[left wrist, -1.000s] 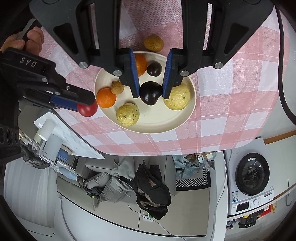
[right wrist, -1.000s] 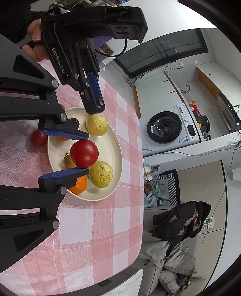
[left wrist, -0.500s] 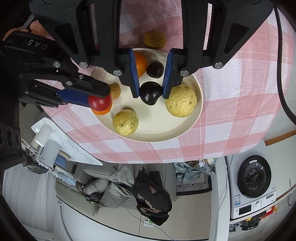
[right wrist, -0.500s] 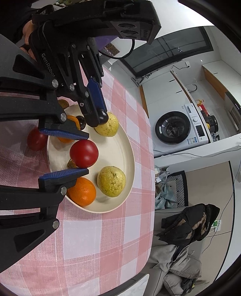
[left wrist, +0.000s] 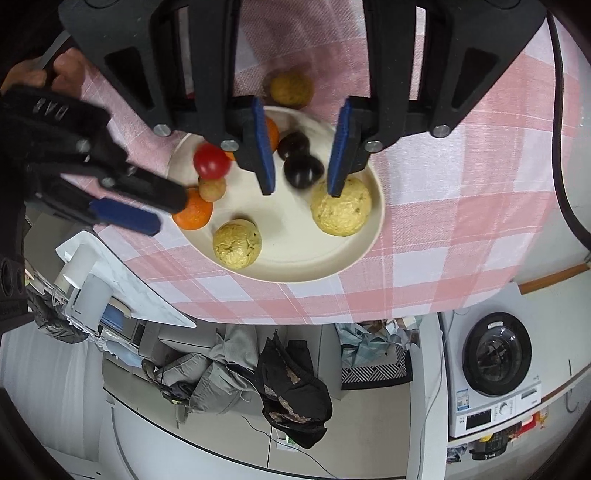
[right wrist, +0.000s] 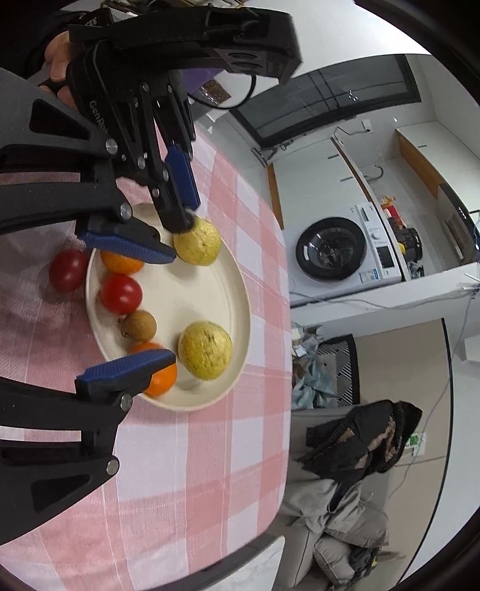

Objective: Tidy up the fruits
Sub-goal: 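Carry the tomato and plum onto the cream plate and open both tools, then move the right tool to the last tomato while the left tool approaches the brown fruit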

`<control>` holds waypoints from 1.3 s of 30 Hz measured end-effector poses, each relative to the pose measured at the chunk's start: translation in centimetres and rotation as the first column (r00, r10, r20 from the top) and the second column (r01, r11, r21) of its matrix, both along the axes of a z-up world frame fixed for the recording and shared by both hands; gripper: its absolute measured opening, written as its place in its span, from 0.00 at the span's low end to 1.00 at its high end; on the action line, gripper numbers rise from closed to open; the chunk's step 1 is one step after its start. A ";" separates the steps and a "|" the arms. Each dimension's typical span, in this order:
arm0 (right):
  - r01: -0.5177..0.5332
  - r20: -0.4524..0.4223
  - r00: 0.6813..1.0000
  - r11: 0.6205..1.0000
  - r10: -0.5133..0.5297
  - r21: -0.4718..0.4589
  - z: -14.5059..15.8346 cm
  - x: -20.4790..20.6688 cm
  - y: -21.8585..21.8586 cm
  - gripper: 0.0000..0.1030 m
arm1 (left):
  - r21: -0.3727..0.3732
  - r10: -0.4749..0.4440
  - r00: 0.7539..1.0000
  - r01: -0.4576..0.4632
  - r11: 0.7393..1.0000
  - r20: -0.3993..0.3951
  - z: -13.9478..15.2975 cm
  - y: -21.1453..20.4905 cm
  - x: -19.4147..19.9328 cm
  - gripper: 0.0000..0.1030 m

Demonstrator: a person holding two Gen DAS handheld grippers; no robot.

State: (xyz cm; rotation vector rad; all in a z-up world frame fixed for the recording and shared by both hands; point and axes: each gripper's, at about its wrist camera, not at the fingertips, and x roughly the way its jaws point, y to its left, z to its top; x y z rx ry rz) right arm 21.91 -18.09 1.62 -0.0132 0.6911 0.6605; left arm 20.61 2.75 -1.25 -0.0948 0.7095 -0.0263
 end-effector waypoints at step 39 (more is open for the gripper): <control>0.024 -0.056 0.998 0.993 -0.030 -0.116 -2.0 -2.5 -1.8 1.00 | 0.006 0.080 0.997 -0.080 0.997 -0.020 -0.7 2.5 -7.0 0.99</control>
